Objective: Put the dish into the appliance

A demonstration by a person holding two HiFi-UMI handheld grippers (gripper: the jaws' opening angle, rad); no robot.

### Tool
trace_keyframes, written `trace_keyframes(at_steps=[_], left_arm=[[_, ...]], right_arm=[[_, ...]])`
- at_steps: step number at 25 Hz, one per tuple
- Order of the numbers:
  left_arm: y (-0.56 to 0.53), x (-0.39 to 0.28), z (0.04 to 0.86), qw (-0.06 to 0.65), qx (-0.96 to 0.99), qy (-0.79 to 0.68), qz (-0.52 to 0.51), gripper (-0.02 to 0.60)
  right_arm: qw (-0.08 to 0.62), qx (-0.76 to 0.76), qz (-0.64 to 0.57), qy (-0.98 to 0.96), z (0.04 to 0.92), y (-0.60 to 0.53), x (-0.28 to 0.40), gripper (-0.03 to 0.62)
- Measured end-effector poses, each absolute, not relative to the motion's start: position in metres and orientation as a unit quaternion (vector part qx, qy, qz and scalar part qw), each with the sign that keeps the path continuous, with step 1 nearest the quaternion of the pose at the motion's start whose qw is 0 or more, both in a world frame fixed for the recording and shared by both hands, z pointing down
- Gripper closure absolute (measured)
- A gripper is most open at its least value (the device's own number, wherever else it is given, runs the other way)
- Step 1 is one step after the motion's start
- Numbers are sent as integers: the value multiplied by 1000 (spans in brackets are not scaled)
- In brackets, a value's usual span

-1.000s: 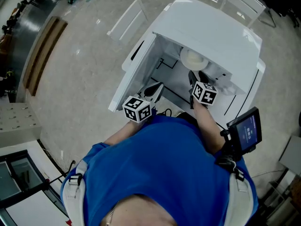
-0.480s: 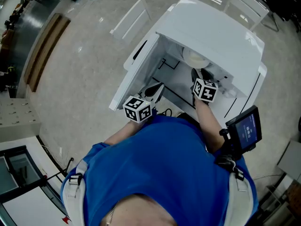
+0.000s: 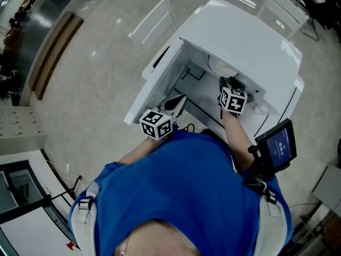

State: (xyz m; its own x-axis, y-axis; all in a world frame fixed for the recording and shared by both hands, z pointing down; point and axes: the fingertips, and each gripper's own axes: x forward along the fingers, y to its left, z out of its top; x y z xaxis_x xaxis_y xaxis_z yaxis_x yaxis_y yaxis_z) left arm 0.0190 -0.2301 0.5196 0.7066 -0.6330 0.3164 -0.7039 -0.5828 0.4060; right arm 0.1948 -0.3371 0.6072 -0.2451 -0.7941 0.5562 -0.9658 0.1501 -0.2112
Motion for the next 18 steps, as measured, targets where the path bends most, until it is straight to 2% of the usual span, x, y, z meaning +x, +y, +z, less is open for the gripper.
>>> trace_keyframes(at_steps=[18], left_arm=[[-229, 10, 511, 254, 885, -386, 63, 575]], right_arm=[[178, 592, 262, -741, 602, -348, 193, 419]])
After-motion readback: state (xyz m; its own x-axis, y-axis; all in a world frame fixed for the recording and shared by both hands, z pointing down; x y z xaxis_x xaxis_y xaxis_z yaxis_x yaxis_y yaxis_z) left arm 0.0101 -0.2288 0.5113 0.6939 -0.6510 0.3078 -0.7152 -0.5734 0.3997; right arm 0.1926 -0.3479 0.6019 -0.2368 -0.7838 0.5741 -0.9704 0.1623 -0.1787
